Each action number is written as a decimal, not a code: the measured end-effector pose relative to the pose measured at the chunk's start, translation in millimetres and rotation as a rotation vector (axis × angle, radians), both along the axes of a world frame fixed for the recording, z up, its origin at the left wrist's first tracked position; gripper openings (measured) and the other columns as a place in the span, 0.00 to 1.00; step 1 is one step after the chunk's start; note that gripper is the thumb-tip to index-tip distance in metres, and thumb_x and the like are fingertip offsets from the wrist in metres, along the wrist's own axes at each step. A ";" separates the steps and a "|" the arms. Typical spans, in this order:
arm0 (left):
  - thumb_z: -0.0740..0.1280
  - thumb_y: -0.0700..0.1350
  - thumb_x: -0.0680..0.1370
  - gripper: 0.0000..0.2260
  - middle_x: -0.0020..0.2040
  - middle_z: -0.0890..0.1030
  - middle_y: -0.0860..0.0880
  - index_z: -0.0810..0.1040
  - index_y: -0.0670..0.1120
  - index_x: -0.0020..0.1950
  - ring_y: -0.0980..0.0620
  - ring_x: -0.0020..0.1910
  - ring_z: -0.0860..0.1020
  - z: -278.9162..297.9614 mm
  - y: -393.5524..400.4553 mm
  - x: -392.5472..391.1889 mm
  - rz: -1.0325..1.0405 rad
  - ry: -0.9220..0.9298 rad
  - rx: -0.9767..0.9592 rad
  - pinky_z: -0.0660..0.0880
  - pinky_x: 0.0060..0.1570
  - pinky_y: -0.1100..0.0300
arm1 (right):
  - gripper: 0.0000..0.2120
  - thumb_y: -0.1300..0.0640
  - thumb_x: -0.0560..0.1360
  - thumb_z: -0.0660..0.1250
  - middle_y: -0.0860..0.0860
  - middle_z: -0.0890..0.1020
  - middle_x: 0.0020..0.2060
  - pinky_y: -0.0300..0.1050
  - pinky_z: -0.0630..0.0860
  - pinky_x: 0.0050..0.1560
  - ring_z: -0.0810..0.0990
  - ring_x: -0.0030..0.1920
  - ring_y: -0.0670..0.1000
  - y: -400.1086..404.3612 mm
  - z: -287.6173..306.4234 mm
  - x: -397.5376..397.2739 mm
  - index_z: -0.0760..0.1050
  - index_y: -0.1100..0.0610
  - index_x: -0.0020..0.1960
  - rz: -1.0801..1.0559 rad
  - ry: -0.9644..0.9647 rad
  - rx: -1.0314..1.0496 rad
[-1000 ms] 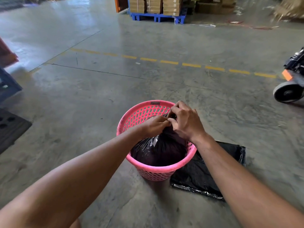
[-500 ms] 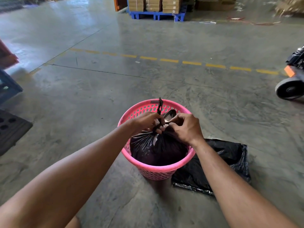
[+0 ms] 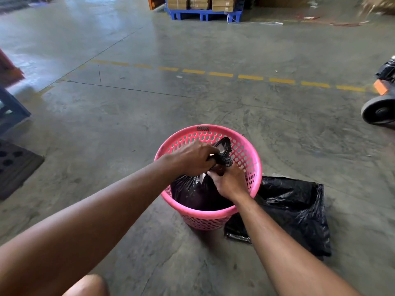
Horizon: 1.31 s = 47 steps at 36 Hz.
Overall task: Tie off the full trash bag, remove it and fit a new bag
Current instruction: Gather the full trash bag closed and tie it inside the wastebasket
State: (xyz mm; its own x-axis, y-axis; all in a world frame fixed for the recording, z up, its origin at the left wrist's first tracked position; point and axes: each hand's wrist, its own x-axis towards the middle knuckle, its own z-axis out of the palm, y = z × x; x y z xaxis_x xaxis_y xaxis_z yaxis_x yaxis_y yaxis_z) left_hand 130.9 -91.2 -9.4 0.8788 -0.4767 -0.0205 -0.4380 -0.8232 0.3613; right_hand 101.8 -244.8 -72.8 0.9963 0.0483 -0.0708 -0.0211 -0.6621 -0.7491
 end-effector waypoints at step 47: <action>0.65 0.43 0.78 0.11 0.61 0.75 0.44 0.77 0.47 0.61 0.43 0.65 0.72 -40.9 -12.4 -7.3 0.141 -0.152 0.428 0.68 0.64 0.45 | 0.32 0.51 0.74 0.53 0.63 0.74 0.72 0.53 0.73 0.63 0.77 0.67 0.65 -39.2 -38.5 -36.8 0.61 0.59 0.77 -0.491 -0.104 0.320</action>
State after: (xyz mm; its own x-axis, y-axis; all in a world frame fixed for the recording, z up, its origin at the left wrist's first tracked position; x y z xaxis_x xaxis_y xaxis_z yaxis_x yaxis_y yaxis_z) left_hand 123.6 -103.6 -50.3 0.9425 -0.3298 -0.0551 -0.3334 -0.9391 -0.0829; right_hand 65.0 -284.0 -111.3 0.9085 -0.4169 -0.0294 -0.1833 -0.3343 -0.9245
